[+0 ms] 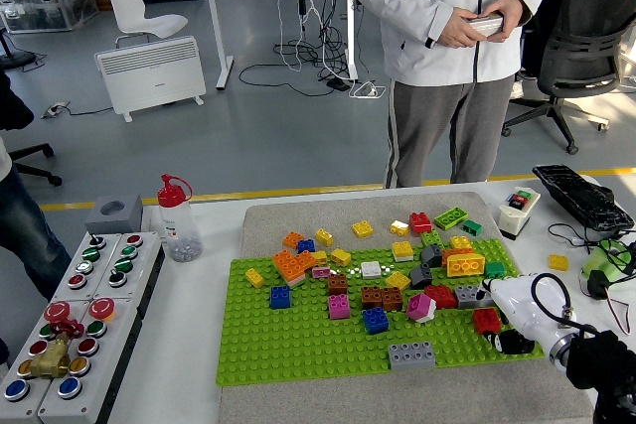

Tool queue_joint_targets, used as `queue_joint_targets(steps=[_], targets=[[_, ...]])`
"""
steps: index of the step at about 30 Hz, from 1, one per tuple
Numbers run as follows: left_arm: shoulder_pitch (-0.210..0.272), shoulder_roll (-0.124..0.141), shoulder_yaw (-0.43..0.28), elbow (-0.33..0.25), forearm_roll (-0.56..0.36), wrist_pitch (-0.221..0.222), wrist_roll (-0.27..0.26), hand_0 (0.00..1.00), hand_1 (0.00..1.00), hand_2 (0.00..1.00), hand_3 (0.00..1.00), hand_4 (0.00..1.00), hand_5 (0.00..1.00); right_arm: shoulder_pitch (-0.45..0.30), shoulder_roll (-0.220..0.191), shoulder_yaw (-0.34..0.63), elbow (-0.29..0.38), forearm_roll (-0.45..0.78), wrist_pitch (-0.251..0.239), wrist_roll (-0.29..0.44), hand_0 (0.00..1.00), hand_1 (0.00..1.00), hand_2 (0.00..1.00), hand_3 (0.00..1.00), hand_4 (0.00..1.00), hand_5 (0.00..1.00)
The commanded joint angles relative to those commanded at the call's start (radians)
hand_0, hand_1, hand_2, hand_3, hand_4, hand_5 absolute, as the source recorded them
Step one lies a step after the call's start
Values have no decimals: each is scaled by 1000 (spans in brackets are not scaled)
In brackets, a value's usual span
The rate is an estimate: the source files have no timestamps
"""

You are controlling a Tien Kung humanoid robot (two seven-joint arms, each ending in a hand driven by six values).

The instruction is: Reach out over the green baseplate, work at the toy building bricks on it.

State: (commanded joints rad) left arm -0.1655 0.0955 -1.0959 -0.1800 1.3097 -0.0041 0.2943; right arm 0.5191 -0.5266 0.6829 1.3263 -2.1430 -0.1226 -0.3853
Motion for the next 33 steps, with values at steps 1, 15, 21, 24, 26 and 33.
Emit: queue_joint_targets(steps=[1,15,21,24,26,33], targets=[[0,0,0,0,0,0,0,674,687,662,605,350,998,1,0,-2,-1,0,2,0,372,268,327,649,720,215],[-2,0,1,0,-2,1,0,674,687,662,605,349,998,16,-2,-20,-23,11,13,3,364,256,318,633,701,206],[-3,0,2,0,-2,1,0,674,687,662,606,349,998,22,4,-26,-30,14,5,7,360,255,318,617,687,211],[-4,-1,3,0,-2,1,0,675,687,662,605,349,998,25,7,-28,-35,15,4,8,359,254,318,608,672,213],[-4,-1,3,0,-3,1,0,675,687,662,605,349,998,26,8,-29,-38,16,3,10,359,254,318,608,672,213],[-3,-1,3,0,-3,1,1,676,687,662,605,350,998,27,10,-31,-46,17,11,13,359,249,320,610,673,212]])
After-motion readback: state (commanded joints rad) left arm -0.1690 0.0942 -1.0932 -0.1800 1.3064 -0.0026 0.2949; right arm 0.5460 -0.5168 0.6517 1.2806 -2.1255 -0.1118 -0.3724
